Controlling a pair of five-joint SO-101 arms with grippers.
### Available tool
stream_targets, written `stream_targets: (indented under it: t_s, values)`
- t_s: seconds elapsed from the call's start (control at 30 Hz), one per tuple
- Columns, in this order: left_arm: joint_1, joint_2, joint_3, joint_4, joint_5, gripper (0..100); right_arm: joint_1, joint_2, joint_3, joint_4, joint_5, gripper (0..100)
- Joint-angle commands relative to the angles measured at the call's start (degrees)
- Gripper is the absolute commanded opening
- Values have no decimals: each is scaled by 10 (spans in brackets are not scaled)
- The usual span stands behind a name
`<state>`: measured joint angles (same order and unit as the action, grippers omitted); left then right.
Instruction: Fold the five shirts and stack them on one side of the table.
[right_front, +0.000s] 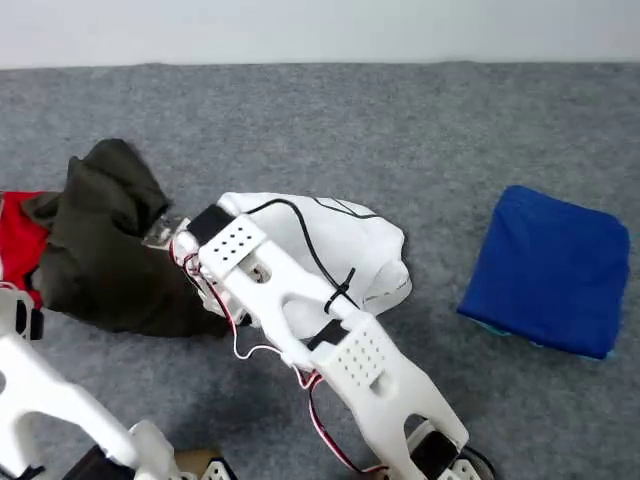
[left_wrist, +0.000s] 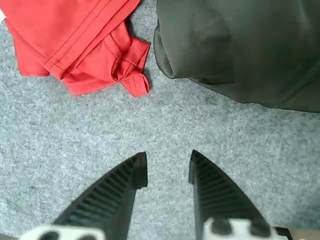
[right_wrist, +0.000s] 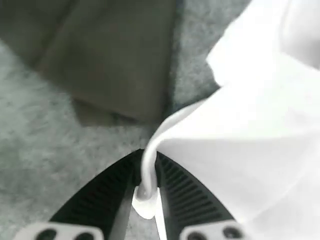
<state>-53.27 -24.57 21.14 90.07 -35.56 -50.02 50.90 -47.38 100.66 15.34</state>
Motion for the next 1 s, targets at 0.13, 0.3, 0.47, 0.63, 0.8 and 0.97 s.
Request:
stream_targets:
  t_s: [0.13, 0.3, 0.47, 0.63, 0.8, 0.97]
  values:
    - [22, -18, -36, 11, -4, 145, 55, -268, 95, 24, 13, 9]
    - [104, -18, -51, 32, 2, 145, 104, -457, 205, 24, 55, 9]
    - [200, -14, -49, 30, 56, 145, 180, -611, 287, 24, 79, 9]
    - [316, -11, -33, -2, 104, 145, 280, -710, 355, 23, 108, 9]
    - [428, -11, 24, -67, 121, 145, 367, -763, 417, 22, 146, 9]
    - [518, -11, 91, -120, 120, 148, 446, -796, 437, 22, 188, 9]
